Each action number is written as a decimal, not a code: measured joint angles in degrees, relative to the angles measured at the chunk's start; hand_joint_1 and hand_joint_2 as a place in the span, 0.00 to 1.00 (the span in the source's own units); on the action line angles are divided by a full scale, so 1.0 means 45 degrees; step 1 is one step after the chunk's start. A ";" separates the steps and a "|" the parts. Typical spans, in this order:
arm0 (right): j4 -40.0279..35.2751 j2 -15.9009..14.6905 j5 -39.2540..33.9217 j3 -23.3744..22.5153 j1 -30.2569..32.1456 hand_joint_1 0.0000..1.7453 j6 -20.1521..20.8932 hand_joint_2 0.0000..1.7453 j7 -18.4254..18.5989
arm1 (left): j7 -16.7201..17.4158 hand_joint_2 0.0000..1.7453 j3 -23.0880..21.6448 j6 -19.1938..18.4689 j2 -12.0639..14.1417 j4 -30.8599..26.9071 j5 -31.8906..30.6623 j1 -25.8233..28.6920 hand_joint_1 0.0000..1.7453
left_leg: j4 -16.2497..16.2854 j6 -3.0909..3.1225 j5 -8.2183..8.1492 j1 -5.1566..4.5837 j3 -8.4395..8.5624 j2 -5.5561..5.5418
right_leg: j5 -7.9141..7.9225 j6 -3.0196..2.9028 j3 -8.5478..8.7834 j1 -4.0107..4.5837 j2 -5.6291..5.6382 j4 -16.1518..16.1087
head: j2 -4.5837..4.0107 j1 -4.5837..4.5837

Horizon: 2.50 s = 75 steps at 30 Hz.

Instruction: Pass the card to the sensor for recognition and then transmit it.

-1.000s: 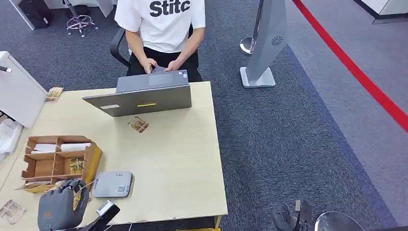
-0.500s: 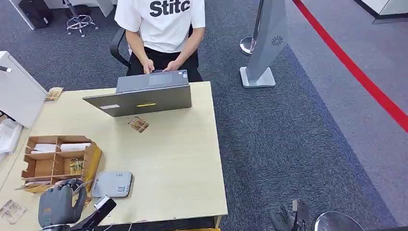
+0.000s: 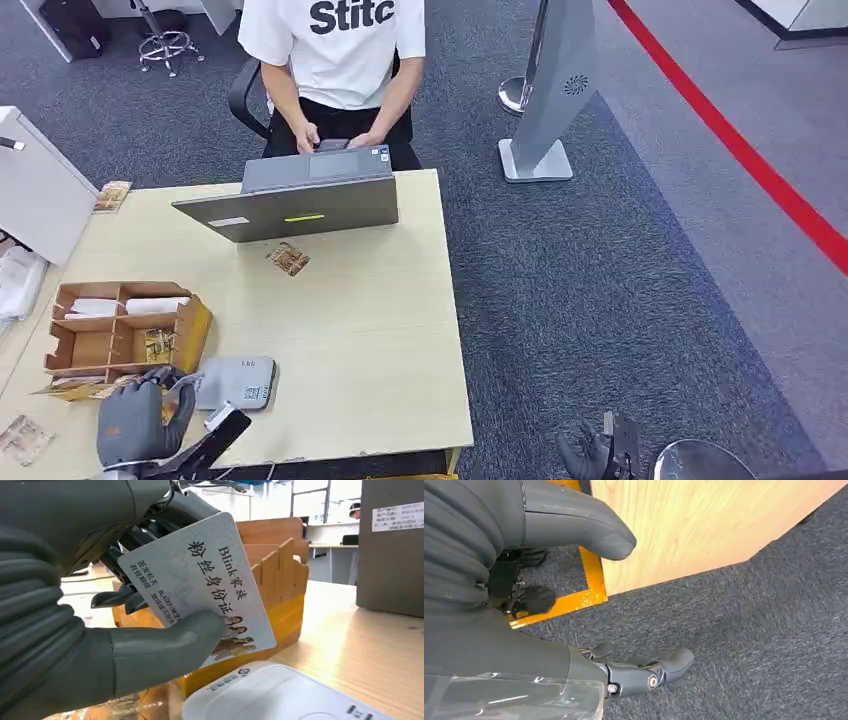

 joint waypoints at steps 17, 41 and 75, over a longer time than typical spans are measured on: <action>0.0170 0.0000 -0.0185 0.0355 -0.0001 0.00 -0.0180 1.00 0.0014 | -0.0126 1.00 -0.0442 0.0059 -0.0233 0.0141 0.0102 -0.0308 1.00 | -0.0001 0.0000 0.0000 0.0002 -0.0002 -0.0001 | 0.0000 0.0000 -0.0001 0.0001 -0.0001 0.0001 | 0.0004 0.0000; 0.0248 0.0000 -0.0296 0.0709 0.0008 0.00 -0.0214 1.00 0.0063 | 0.0418 1.00 -0.0442 -0.0627 -0.0228 0.0583 0.0039 -0.0342 1.00 | -0.0001 0.0000 0.0000 0.0001 0.0002 -0.0001 | 0.0000 -0.0001 0.0003 0.0001 -0.0001 0.0001 | 0.0000 0.0000; 0.0194 0.0000 -0.0952 0.2317 -0.0243 0.00 -0.0209 1.00 0.0082 | 0.1210 1.00 -0.0680 -0.0253 0.1346 0.0204 -0.0710 -0.6311 1.00 | 0.0003 -0.0041 0.0048 0.0023 -0.0015 -0.0026 | 0.0051 -0.0020 -0.0017 0.0009 -0.0016 0.0013 | 0.0000 0.0000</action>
